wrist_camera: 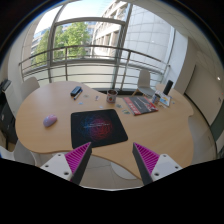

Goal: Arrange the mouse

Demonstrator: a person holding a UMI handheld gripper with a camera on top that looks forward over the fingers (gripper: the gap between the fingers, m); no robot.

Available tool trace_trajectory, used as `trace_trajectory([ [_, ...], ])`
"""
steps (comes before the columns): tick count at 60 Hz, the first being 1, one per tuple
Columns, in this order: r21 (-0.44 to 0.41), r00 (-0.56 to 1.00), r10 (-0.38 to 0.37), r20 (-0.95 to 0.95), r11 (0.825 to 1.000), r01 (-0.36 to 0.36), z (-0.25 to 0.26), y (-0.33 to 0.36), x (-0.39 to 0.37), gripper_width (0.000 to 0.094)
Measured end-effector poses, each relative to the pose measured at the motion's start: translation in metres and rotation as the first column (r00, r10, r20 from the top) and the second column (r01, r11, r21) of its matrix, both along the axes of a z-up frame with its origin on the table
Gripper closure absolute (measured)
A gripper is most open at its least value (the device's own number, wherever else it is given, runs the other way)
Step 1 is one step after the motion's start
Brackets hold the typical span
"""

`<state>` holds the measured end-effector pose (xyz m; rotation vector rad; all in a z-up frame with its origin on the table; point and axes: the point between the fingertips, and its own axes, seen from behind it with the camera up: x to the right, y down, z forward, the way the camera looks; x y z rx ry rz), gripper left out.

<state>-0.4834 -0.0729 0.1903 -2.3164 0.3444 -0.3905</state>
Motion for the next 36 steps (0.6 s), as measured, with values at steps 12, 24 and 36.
trace_trajectory([
  [12, 0.022, 0.997, 0.062, -0.044, 0.998, -0.061, -0.081, 0.017, -0.091, 0.0096],
  [24, 0.120, 0.970, 0.213, -0.120, 0.973, -0.199, -0.140, 0.087, -0.205, 0.0091],
  [36, 0.179, 0.938, 0.320, -0.131, 0.939, -0.295, -0.184, 0.184, -0.257, 0.0093],
])
